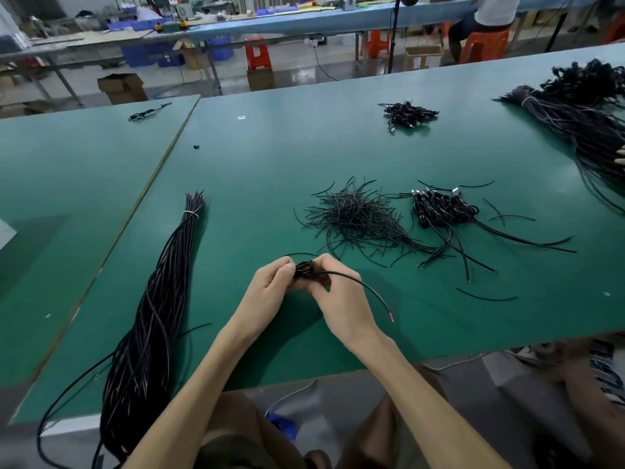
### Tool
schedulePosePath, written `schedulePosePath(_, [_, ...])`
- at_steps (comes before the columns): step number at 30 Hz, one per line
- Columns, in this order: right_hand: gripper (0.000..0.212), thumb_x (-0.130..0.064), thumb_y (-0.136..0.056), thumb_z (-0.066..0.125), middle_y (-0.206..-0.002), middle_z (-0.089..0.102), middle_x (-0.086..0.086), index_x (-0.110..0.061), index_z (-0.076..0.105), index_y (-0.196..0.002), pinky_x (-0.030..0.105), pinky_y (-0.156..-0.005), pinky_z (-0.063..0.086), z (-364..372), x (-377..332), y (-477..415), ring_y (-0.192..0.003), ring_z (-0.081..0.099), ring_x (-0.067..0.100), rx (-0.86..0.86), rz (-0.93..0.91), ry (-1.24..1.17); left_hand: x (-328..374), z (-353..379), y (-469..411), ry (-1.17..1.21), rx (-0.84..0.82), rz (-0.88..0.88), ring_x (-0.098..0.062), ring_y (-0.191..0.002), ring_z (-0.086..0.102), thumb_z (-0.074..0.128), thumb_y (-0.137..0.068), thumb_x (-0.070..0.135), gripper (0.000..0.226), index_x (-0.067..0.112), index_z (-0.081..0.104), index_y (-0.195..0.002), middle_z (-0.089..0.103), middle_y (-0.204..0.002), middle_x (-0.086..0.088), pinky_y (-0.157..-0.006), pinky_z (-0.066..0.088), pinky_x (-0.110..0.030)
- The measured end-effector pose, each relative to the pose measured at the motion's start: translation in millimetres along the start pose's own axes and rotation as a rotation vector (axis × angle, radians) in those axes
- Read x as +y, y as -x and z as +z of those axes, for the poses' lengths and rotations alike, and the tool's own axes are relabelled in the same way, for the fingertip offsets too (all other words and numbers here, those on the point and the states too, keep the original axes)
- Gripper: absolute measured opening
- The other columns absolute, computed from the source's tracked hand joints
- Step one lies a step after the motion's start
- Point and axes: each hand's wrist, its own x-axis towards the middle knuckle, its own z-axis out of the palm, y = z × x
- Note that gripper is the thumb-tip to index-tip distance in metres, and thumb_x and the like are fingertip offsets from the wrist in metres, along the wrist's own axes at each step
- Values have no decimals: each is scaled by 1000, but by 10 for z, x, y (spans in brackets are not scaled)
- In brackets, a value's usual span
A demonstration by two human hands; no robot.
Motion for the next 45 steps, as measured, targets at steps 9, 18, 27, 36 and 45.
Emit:
schedulePosePath(9, [10, -19, -91, 77, -88, 77, -7, -14, 69, -95, 15, -75, 52, -42, 67, -66, -84, 70, 1, -2, 105, -31, -54, 45, 15, -141, 0, 86, -7, -65, 34, 42, -110, 30, 34, 17, 42, -79, 40, -69, 16, -61, 32, -22])
schedulePosePath(18, [16, -18, -95, 73, -68, 65, -23, -28, 65, -86, 13, -66, 42, -128, 48, -86, -66, 58, -4, -89, 72, -46, -98, 85, 56, -385, 131, 283, -6, -81, 52, 45, -108, 29, 14, 27, 58, -106, 53, -92, 16, -74, 38, -16])
schedulePosePath(27, [6, -13, -95, 71, -90, 78, 0, -17, 70, -90, 41, -89, 58, -140, 64, -78, -89, 73, 14, 33, 146, -79, -114, 117, 122, -608, 72, 416, -1, -89, 47, 37, -109, 19, 44, 12, 42, -152, 44, -114, 11, -80, 41, -17])
schedulePosePath(36, [2, -14, -96, 70, -89, 76, -4, -13, 72, -95, 22, -84, 55, -136, 34, -61, -86, 70, 5, 22, 173, -134, -124, 140, 127, -640, 44, 338, -21, -83, 53, 35, -111, 20, 39, 17, 37, -149, 48, -110, 4, -75, 48, -35])
schedulePosePath(45, [16, -13, -92, 76, -92, 74, 13, -2, 66, -94, 47, -87, 55, -127, -6, -45, -91, 68, 30, -5, 127, -69, -22, 72, 75, -219, 4, 183, 4, -76, 55, 43, -110, 15, 29, 9, 65, -128, 62, -85, 25, -74, 40, -10])
